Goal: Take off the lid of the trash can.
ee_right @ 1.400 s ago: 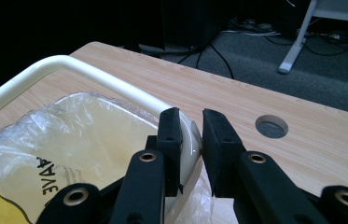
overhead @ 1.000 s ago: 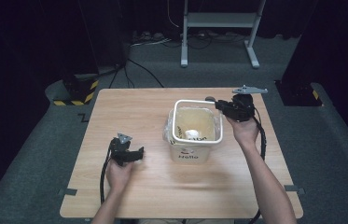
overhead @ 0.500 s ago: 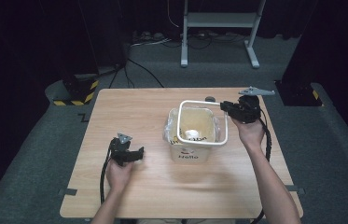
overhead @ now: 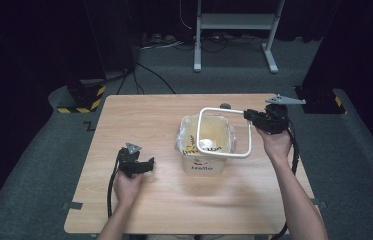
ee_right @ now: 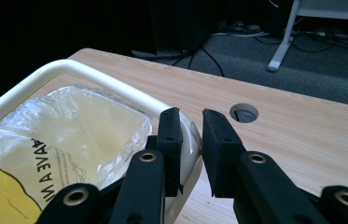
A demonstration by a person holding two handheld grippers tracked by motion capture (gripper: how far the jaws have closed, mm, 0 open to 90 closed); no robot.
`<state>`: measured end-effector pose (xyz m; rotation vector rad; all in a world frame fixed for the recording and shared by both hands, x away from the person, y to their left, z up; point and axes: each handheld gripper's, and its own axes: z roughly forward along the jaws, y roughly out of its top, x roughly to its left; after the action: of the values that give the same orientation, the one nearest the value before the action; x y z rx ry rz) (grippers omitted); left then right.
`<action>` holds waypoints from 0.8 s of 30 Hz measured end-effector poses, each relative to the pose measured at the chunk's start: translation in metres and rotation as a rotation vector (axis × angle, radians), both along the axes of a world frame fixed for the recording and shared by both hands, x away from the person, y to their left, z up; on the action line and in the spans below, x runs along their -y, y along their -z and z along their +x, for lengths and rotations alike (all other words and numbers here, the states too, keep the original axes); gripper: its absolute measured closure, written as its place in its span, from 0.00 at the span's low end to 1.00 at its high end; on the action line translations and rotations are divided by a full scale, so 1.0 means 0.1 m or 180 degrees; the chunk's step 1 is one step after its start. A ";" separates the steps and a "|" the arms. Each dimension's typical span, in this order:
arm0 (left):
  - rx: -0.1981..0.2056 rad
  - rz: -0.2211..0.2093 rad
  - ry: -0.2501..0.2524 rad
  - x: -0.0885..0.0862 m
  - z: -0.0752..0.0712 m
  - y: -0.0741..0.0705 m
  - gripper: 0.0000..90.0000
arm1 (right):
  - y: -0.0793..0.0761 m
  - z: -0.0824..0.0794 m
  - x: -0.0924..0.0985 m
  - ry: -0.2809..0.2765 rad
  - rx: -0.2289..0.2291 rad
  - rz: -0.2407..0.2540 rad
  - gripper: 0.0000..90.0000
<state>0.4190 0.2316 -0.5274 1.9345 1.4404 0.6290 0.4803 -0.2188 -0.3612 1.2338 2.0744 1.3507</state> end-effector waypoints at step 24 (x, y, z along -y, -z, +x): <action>0.0000 -0.0001 0.0002 0.00 0.00 0.00 0.19 | 0.01 -0.14 0.29 0.0111 0.0006 0.0070 0.87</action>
<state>0.4191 0.2317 -0.5274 1.9347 1.4398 0.6283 0.4666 -0.2481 -0.3626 1.2715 2.0324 1.3619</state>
